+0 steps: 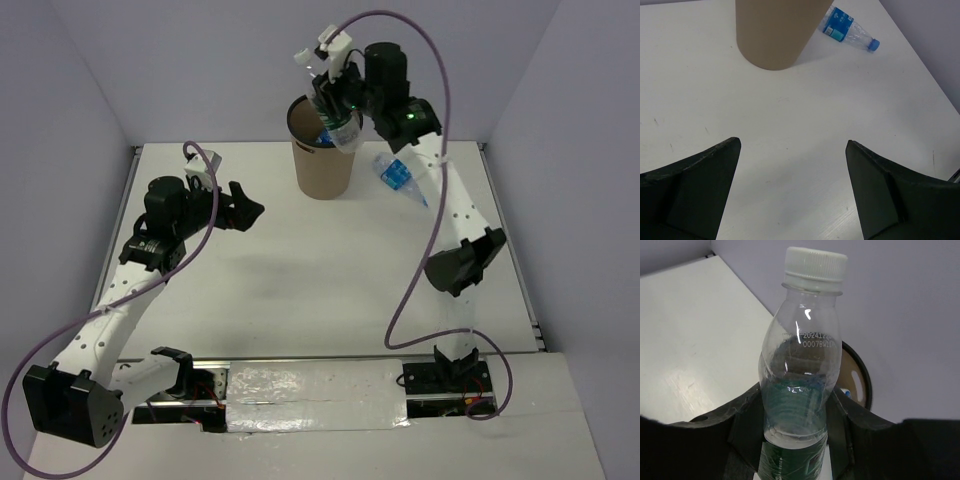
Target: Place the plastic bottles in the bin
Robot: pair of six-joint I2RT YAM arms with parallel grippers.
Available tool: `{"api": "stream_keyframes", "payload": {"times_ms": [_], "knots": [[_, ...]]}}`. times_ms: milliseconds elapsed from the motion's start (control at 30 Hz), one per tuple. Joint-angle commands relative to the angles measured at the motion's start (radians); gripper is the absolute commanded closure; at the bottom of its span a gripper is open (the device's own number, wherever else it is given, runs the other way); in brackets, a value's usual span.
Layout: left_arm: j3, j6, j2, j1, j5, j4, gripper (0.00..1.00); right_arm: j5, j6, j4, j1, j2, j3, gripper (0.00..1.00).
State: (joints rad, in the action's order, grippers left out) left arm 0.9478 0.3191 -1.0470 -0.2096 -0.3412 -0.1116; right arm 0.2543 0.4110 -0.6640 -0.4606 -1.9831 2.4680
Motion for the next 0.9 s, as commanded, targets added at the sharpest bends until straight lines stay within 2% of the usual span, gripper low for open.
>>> {"api": "stream_keyframes", "payload": {"times_ms": [0,33,100,333,533,633,733,833,867], "knots": [[0.009,-0.025,0.021,0.018,-0.002,0.027,0.0,-0.102,-0.069,0.178,-0.027,-0.014,-0.056,0.87],[0.008,-0.023,0.021,0.019,-0.004,0.029,0.0,-0.127,-0.092,0.334,-0.026,-0.004,-0.108,0.87],[0.008,-0.023,0.016,0.026,-0.01,0.032,0.01,-0.151,-0.11,0.497,-0.026,-0.002,-0.202,0.86],[0.014,-0.023,-0.011,0.032,-0.022,0.027,0.0,-0.187,-0.199,0.561,-0.006,-0.152,-0.044,0.86],[0.012,-0.017,-0.015,0.033,-0.035,0.032,0.01,-0.038,-0.377,0.593,0.036,-0.088,-0.141,0.86],[0.012,-0.017,-0.021,0.033,-0.039,0.032,0.0,-0.116,-0.408,0.699,0.039,-0.074,-0.208,0.85],[0.012,-0.021,-0.024,0.033,-0.03,0.029,0.01,-0.24,-0.436,0.823,0.04,-0.101,-0.241,0.77],[0.011,-0.028,-0.027,0.033,-0.019,0.026,0.01,-0.314,-0.426,0.834,0.039,-0.21,-0.167,0.72],[0.011,-0.029,-0.028,0.033,-0.018,0.026,0.0,-0.323,-0.428,0.83,0.043,-0.226,-0.152,0.67]]}}
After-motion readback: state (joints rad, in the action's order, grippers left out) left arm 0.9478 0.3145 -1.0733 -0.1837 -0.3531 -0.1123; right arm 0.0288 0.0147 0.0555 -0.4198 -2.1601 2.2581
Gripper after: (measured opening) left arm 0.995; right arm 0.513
